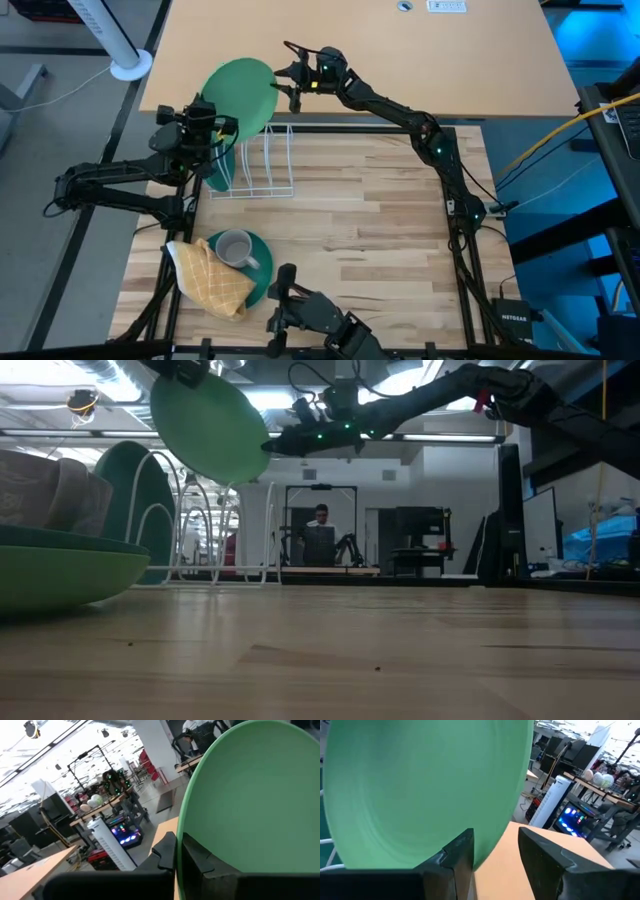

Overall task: Sort dishes
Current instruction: Put the right light green plate into the dish rack

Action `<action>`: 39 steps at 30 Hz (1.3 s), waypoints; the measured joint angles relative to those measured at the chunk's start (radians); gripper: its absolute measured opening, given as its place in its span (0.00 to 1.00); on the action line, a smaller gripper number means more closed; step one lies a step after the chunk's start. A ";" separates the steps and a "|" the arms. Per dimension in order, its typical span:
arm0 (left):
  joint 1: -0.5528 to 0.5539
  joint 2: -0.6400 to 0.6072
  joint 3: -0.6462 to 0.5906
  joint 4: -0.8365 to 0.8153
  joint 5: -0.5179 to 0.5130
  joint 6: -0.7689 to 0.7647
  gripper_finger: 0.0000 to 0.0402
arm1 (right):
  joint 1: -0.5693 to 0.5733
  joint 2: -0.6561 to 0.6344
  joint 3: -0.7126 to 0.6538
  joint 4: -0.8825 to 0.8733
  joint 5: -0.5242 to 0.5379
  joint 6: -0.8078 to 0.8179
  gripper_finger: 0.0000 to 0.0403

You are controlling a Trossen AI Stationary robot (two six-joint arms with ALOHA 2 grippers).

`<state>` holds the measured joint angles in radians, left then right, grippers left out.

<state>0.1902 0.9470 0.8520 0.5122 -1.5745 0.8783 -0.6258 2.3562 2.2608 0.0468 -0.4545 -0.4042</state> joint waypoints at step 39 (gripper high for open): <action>-0.172 0.000 -0.001 -0.010 0.000 0.064 0.04 | 0.069 -0.006 0.003 0.029 -0.006 -0.080 0.08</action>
<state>0.0181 0.9470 0.8514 0.5022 -1.5748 0.9421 -0.5564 2.3497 2.2639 0.0760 -0.4608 -0.4840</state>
